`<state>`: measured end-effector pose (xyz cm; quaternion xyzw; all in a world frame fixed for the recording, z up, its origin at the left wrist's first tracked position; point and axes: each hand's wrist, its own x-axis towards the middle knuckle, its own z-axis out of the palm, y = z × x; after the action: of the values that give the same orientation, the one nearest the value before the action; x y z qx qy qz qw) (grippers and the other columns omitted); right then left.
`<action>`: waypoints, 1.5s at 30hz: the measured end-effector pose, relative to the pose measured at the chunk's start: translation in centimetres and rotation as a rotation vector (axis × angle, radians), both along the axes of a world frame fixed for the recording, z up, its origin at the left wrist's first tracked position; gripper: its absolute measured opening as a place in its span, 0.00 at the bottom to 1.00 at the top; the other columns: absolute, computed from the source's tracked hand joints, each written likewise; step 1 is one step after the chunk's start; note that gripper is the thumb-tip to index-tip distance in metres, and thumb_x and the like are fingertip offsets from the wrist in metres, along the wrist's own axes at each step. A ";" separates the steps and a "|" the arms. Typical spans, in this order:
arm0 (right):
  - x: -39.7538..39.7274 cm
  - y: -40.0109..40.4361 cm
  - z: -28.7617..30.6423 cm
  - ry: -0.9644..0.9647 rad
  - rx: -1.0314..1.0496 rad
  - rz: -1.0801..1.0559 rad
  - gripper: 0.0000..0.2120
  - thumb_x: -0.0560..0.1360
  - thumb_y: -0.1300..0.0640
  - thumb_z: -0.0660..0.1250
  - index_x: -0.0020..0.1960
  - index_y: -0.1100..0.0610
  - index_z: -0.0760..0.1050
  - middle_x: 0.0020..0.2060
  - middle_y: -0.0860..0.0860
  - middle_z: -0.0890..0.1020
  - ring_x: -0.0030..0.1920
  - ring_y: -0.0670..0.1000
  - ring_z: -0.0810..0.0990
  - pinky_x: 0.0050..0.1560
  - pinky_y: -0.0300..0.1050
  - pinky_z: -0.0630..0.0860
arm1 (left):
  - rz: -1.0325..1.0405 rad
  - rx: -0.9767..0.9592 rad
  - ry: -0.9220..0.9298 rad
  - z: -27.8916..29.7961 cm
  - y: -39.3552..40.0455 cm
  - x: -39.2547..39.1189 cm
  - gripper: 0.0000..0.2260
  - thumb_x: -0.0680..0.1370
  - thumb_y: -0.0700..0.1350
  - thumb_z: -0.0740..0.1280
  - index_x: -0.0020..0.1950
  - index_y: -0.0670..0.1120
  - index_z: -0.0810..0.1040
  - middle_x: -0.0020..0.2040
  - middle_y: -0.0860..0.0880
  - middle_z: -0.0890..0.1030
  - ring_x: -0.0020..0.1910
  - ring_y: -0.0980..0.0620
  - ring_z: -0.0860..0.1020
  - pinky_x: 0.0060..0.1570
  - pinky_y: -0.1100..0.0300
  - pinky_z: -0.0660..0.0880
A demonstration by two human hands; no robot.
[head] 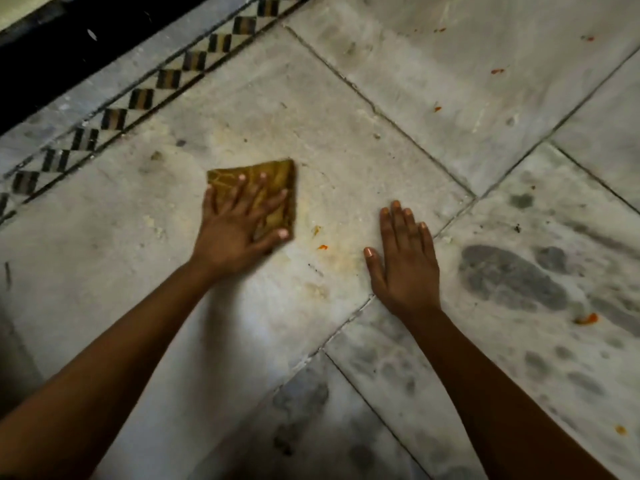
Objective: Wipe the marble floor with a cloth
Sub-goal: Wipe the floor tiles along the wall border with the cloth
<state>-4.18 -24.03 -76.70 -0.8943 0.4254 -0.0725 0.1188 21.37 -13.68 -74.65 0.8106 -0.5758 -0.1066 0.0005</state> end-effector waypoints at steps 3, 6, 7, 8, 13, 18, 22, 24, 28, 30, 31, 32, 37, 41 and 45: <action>0.1 0.2 0.1 -0.004 0.002 0.005 0.30 0.79 0.45 0.47 0.75 0.59 0.56 0.75 0.57 0.58 0.75 0.54 0.55 0.74 0.49 0.48 | 0.205 -0.001 0.011 0.0 -4.3 1.7 0.30 0.74 0.70 0.48 0.74 0.65 0.47 0.78 0.53 0.46 0.76 0.47 0.44 0.69 0.39 0.40; 0.1 0.1 0.3 -0.006 0.011 0.011 0.29 0.78 0.45 0.48 0.75 0.59 0.56 0.75 0.56 0.58 0.75 0.54 0.55 0.74 0.50 0.49 | 0.244 0.023 0.022 0.1 -9.0 -0.2 0.28 0.76 0.68 0.48 0.75 0.63 0.46 0.78 0.51 0.44 0.76 0.46 0.42 0.68 0.36 0.38; 0.1 0.0 0.3 -0.007 0.016 0.010 0.29 0.78 0.45 0.48 0.75 0.59 0.56 0.75 0.56 0.58 0.75 0.54 0.55 0.74 0.50 0.49 | 0.185 0.027 0.013 0.1 -9.3 -1.4 0.30 0.75 0.69 0.47 0.75 0.63 0.46 0.78 0.51 0.44 0.76 0.46 0.42 0.68 0.36 0.38; 0.2 -0.1 0.4 -0.006 0.019 0.010 0.29 0.78 0.46 0.48 0.75 0.59 0.56 0.75 0.56 0.58 0.75 0.54 0.56 0.74 0.50 0.49 | 0.110 0.020 0.005 0.2 -8.8 -2.7 0.31 0.74 0.70 0.45 0.75 0.62 0.46 0.78 0.50 0.45 0.76 0.46 0.43 0.69 0.36 0.38; 0.1 -0.4 0.5 -0.026 0.018 0.005 0.29 0.78 0.47 0.50 0.75 0.60 0.58 0.75 0.56 0.59 0.75 0.54 0.57 0.73 0.51 0.52 | -0.220 -0.075 -0.024 -0.1 -0.2 -5.1 0.32 0.74 0.71 0.46 0.75 0.60 0.53 0.77 0.50 0.53 0.76 0.45 0.52 0.69 0.38 0.46; 0.1 -0.2 0.3 -0.013 0.011 0.000 0.29 0.77 0.47 0.52 0.75 0.60 0.58 0.74 0.57 0.59 0.74 0.54 0.57 0.73 0.53 0.53 | 0.118 -0.038 0.028 0.2 -3.5 -0.8 0.35 0.68 0.74 0.48 0.74 0.64 0.53 0.78 0.51 0.49 0.76 0.42 0.45 0.69 0.36 0.41; 0.2 -0.2 0.3 -0.009 0.002 -0.002 0.29 0.77 0.47 0.52 0.74 0.60 0.59 0.74 0.57 0.60 0.74 0.54 0.58 0.73 0.53 0.54 | 0.223 -0.001 0.107 0.3 -14.2 -1.4 0.34 0.70 0.73 0.51 0.74 0.64 0.50 0.78 0.50 0.43 0.75 0.41 0.40 0.68 0.33 0.38; 0.2 -0.2 0.4 -0.001 -0.004 0.000 0.29 0.76 0.47 0.52 0.74 0.60 0.59 0.74 0.57 0.61 0.74 0.55 0.59 0.72 0.54 0.55 | 0.118 0.034 0.083 0.4 -17.3 -3.8 0.32 0.73 0.71 0.52 0.75 0.63 0.49 0.78 0.50 0.42 0.76 0.41 0.39 0.67 0.33 0.37; 0.3 -0.3 0.4 -0.017 0.002 -0.011 0.29 0.76 0.48 0.53 0.72 0.62 0.63 0.71 0.59 0.66 0.72 0.57 0.63 0.72 0.54 0.56 | -0.225 0.006 0.032 0.5 -14.2 -8.0 0.30 0.73 0.71 0.47 0.74 0.65 0.51 0.78 0.52 0.46 0.76 0.44 0.42 0.68 0.36 0.37; 0.2 -0.2 0.4 -0.026 0.004 -0.014 0.29 0.76 0.48 0.54 0.72 0.62 0.63 0.72 0.59 0.65 0.72 0.56 0.63 0.72 0.53 0.56 | -0.314 -0.072 0.056 0.0 -9.7 -6.7 0.30 0.72 0.71 0.46 0.73 0.64 0.53 0.78 0.52 0.51 0.76 0.45 0.47 0.68 0.37 0.42; 0.2 -0.1 0.3 -0.027 0.002 -0.008 0.29 0.76 0.48 0.54 0.73 0.61 0.62 0.73 0.58 0.64 0.73 0.56 0.61 0.72 0.53 0.55 | -0.305 -0.082 0.053 -0.1 -7.7 -5.1 0.30 0.71 0.71 0.46 0.72 0.64 0.53 0.77 0.52 0.52 0.76 0.44 0.49 0.68 0.37 0.44; 0.1 0.0 0.3 -0.030 0.000 -0.003 0.29 0.76 0.48 0.53 0.73 0.61 0.61 0.73 0.58 0.62 0.73 0.55 0.61 0.72 0.53 0.55 | -0.245 -0.068 0.044 -0.2 -6.5 -3.2 0.30 0.71 0.71 0.47 0.72 0.65 0.53 0.77 0.52 0.52 0.76 0.44 0.49 0.68 0.37 0.45; 0.2 0.2 0.3 -0.032 -0.013 -0.005 0.29 0.76 0.47 0.52 0.74 0.61 0.60 0.73 0.57 0.62 0.73 0.55 0.60 0.73 0.52 0.54 | 0.139 0.012 0.109 0.6 -10.6 -0.3 0.30 0.72 0.70 0.53 0.73 0.67 0.53 0.78 0.53 0.45 0.76 0.45 0.42 0.68 0.35 0.39; 0.0 0.3 0.4 -0.021 -0.012 -0.003 0.30 0.76 0.47 0.52 0.74 0.60 0.60 0.74 0.57 0.62 0.73 0.55 0.60 0.73 0.52 0.54 | 0.115 0.034 0.098 1.0 -11.3 -5.6 0.26 0.77 0.66 0.50 0.74 0.64 0.49 0.78 0.53 0.43 0.76 0.45 0.40 0.68 0.36 0.37; -0.1 0.3 0.4 -0.017 -0.011 0.004 0.29 0.77 0.47 0.51 0.74 0.60 0.60 0.73 0.57 0.62 0.73 0.56 0.60 0.72 0.51 0.53 | -0.052 0.062 0.046 1.3 -2.8 -8.2 0.31 0.71 0.69 0.41 0.74 0.65 0.46 0.78 0.54 0.43 0.76 0.47 0.40 0.69 0.38 0.39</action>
<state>-4.29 -23.71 -76.27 -0.8951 0.4223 -0.0820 0.1175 13.20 -16.50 -73.39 0.7922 -0.5931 -0.1429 -0.0143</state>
